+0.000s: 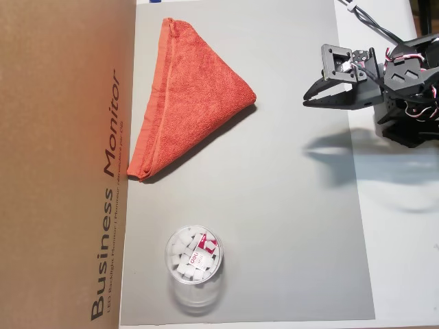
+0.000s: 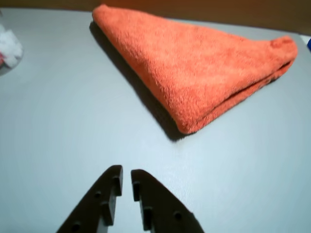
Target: Fold the blanket.
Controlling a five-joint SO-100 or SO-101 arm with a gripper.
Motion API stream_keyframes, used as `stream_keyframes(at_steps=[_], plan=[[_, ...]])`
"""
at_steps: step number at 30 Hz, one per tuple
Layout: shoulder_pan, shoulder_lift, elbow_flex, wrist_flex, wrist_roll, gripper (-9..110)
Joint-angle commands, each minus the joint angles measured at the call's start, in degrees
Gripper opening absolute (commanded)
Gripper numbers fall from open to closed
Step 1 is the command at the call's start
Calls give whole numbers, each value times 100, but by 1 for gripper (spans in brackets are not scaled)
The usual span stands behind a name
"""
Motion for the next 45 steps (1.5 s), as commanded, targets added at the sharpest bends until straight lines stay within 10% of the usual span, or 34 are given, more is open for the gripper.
stream_keyframes(at_steps=[1,45], plan=[[35,35,-44,211,-44,0],[360,940,1494,2030,0,0]])
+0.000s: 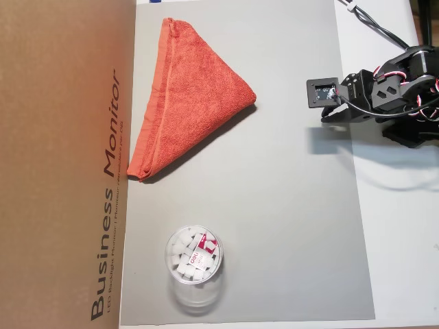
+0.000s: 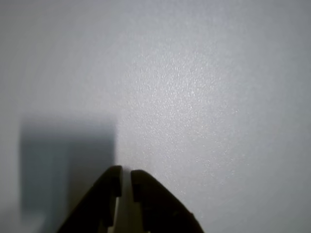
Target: Fold the blanket.
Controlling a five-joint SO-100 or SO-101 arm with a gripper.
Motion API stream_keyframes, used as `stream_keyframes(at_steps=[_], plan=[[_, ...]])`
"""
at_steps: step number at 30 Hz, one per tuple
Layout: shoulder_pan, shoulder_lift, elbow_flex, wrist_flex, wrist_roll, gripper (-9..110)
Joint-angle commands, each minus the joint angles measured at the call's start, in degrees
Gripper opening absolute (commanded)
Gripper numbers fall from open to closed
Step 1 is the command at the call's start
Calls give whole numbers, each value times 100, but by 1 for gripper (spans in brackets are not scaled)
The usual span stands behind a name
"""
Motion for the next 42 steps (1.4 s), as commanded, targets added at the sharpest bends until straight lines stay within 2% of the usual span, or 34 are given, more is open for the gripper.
stream_keyframes(at_steps=[1,6,42], plan=[[9,18,44,-53,-9,0],[9,18,431,-79,26,0],[9,18,439,149,-62,0]])
